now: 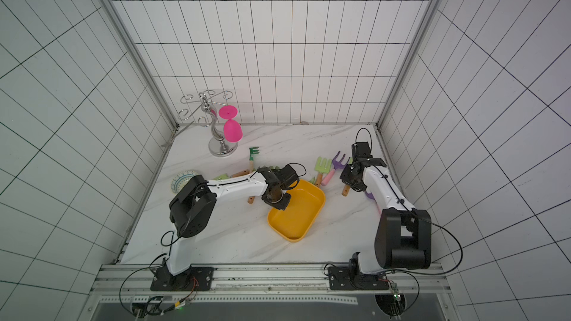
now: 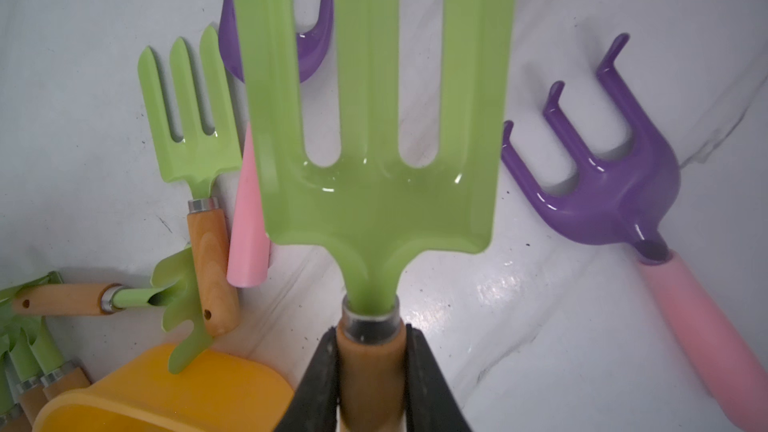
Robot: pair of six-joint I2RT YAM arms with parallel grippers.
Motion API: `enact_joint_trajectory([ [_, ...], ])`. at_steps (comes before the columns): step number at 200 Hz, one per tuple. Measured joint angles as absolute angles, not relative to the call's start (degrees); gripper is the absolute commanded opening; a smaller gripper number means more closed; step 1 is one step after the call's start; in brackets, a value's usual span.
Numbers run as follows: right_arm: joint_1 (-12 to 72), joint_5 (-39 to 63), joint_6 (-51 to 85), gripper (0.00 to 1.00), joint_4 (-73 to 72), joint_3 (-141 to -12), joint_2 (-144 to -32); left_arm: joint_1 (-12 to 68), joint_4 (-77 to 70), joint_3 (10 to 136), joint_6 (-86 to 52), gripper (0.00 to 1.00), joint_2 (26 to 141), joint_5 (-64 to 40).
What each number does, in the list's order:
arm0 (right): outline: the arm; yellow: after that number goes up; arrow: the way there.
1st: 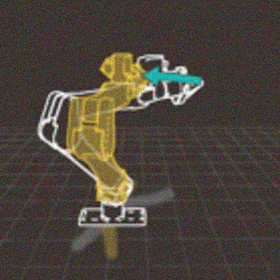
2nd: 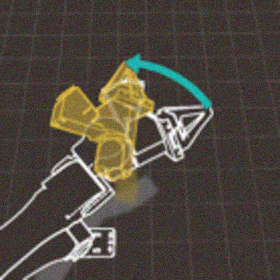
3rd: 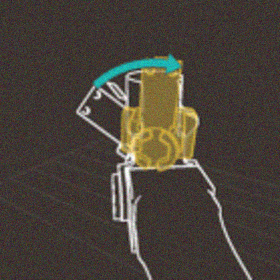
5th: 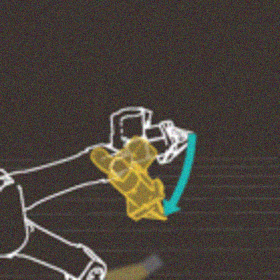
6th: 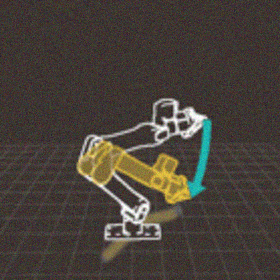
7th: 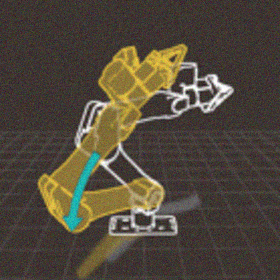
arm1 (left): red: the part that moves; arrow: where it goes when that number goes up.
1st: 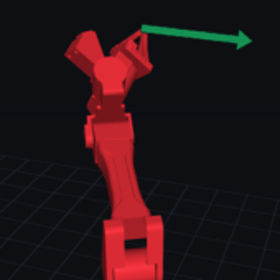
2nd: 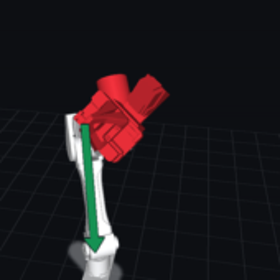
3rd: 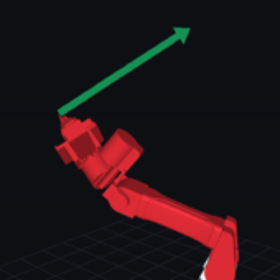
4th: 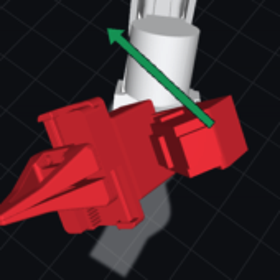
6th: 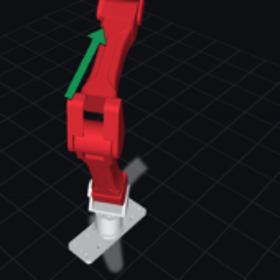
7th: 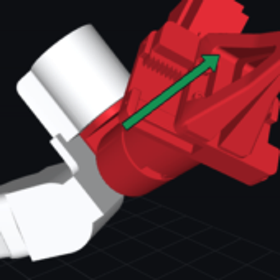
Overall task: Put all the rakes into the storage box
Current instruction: Adjust the storage box at the center of the board.
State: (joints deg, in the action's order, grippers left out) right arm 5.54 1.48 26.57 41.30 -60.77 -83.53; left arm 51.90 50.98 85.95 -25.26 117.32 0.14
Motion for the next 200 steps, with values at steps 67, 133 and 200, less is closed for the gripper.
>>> enact_joint_trajectory([
  [67,10.3,5.3,22.9,0.25,46.2,-65.5,-81.5,50.1,51.4,85.4,-39.3,0.19,117.4,-3.7],
  [133,18.2,7.8,22.0,0.25,47.4,-65.6,-81.3,49.2,50.0,82.6,-52.7,0.35,116.3,-5.7],
  [200,21.1,9.0,21.2,0.25,48.1,-66.2,-81.1,53.4,49.6,78.8,-57.1,0.58,101.8,0.0],
])
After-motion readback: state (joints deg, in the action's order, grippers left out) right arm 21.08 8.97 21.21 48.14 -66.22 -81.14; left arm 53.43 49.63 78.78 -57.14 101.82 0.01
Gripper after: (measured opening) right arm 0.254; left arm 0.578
